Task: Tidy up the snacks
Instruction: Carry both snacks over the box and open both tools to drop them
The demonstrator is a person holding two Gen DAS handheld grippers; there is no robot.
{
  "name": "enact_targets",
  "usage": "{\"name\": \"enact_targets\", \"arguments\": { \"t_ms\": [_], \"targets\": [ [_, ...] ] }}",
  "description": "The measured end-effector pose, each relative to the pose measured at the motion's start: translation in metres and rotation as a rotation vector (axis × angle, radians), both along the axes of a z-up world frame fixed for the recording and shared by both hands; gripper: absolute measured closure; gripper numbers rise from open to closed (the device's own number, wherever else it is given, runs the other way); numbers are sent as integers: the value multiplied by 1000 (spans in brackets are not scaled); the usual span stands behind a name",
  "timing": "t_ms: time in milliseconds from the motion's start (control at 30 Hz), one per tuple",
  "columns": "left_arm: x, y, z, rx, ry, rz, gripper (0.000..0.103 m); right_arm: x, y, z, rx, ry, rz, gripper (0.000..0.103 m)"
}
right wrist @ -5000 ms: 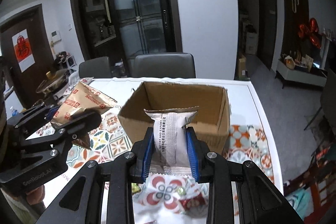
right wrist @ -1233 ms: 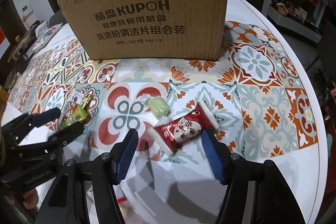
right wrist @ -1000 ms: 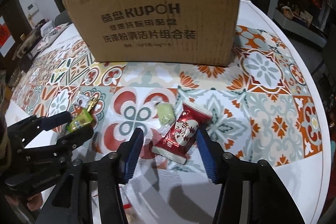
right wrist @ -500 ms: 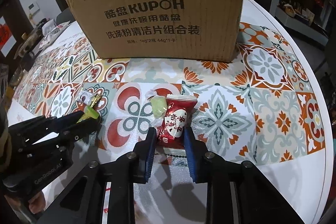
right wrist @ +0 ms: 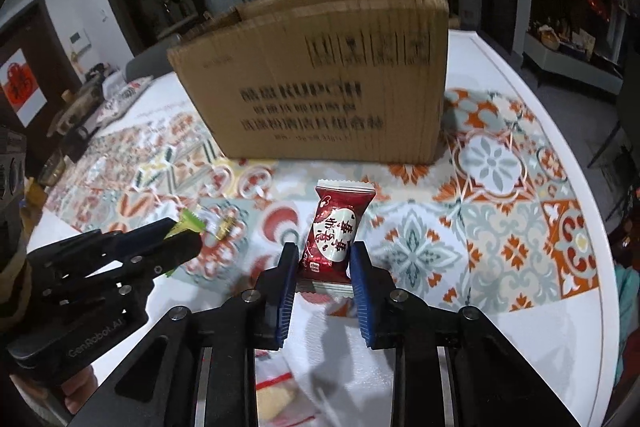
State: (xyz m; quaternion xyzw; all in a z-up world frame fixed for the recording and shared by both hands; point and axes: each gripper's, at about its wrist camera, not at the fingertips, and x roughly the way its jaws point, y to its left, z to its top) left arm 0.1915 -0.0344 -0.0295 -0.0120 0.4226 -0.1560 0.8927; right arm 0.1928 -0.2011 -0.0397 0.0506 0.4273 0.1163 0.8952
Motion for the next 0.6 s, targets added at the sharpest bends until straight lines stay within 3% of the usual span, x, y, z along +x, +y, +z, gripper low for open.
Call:
{"name": "enact_targets", "arguments": {
  "t_ms": [333,600],
  "targets": [
    [2,3,69,-19,-156,-16,77,2,11,62,16,-146,33,75],
    [27,3,117,-1,-267,1,77,24,13,108,15,-236,50,75]
  ]
}}
